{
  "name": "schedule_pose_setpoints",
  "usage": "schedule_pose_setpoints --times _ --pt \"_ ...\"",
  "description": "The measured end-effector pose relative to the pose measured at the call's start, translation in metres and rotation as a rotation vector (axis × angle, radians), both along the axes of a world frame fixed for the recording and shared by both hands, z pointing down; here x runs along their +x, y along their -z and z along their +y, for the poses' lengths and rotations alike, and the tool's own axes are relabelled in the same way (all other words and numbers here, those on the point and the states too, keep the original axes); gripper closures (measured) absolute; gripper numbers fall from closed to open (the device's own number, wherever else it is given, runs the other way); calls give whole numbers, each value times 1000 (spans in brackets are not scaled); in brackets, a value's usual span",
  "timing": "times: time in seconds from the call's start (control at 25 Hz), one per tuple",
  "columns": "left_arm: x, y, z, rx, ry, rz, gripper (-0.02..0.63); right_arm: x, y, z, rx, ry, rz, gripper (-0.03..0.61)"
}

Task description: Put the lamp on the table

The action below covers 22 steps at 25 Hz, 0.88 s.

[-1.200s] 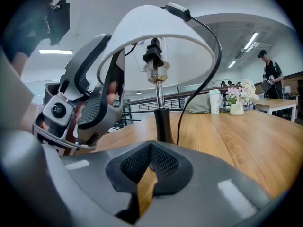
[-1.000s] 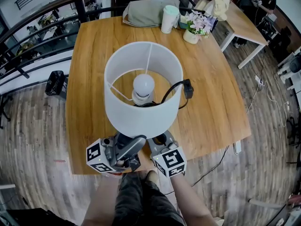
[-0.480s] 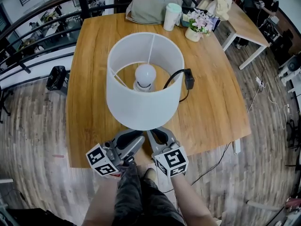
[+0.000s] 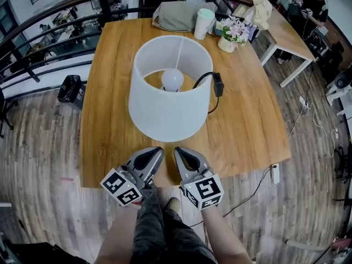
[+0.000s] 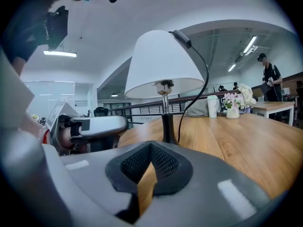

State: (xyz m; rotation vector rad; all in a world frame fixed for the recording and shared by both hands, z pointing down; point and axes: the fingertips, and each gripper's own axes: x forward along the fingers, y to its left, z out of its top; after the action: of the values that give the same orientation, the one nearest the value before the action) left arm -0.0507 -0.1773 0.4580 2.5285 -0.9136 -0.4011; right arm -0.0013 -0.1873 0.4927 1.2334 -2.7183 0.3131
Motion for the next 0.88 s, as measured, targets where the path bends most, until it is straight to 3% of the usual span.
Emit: schedule_pose_setpoints --times 0.36,0.88 --pt "-6 5 10 42 124 -215 617 8 26 20 42 5 -12 572" --pt "-5 36 35 83 165 -299 617 11 68 48 101 13 -27 572"
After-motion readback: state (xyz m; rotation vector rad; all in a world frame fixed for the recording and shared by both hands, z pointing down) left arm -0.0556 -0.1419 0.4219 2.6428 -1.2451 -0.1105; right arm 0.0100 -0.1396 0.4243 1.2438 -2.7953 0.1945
